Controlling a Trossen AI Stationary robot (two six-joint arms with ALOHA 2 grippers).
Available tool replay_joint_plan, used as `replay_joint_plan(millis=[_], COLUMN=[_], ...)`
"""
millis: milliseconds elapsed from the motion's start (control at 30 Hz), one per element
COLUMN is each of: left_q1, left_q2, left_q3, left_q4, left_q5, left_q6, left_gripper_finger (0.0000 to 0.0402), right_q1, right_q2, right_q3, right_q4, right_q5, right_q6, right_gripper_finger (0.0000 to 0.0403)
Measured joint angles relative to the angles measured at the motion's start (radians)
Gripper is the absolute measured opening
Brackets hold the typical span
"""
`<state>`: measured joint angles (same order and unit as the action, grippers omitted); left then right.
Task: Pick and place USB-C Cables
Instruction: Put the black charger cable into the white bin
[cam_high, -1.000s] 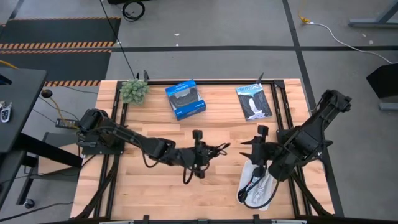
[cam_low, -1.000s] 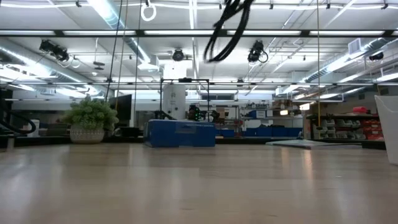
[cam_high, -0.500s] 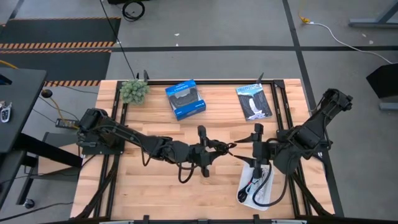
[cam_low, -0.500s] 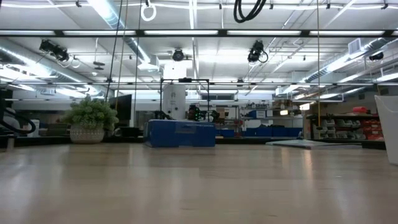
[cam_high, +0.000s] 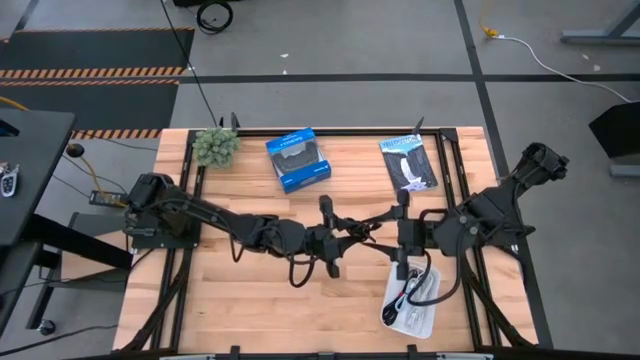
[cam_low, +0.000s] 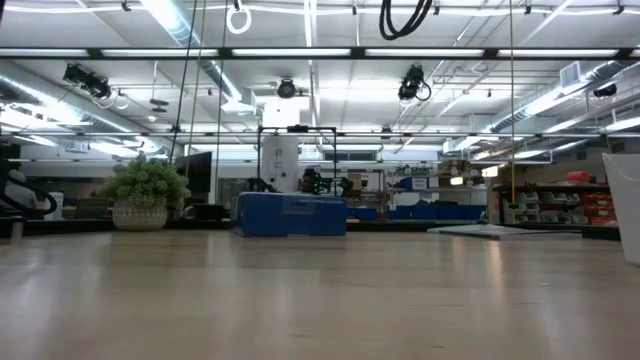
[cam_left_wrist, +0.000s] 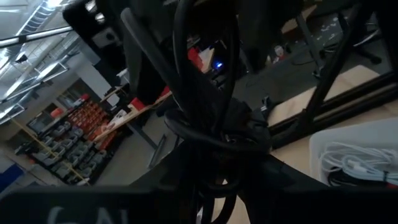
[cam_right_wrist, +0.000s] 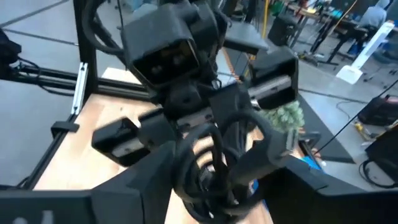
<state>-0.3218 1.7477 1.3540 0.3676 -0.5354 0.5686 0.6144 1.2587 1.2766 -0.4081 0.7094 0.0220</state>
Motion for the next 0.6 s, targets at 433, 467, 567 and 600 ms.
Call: replay_joint_plan(millis=[433,467,567,600], left_q1=[0.011,0.011,0.006,0.003], left_q2=[0.000,0.000,-0.009,-0.019], left_q3=[-0.001,-0.001,-0.001,-0.001], left_q4=[-0.003,-0.006,-0.039,-0.066], left_q5=[0.008,0.008,-0.003,-0.007], left_q6=[-0.015,-0.028,-0.060,-0.069], left_gripper_finger=[0.0118,0.0123,0.0151,0.0163], right_q1=[-0.015,-0.015,-0.015,-0.016], right_q2=[0.000,0.000,0.000,0.000], right_q3=[0.001,0.001,0.001,0.001], right_q4=[-0.015,-0.018,-0.040,-0.058], right_q5=[-0.001,0.000,0.001,0.001], right_q6=[-0.044,-0.045,-0.045,-0.045], right_gripper_finger=[0.0064,0.0050,0.0043,0.0043])
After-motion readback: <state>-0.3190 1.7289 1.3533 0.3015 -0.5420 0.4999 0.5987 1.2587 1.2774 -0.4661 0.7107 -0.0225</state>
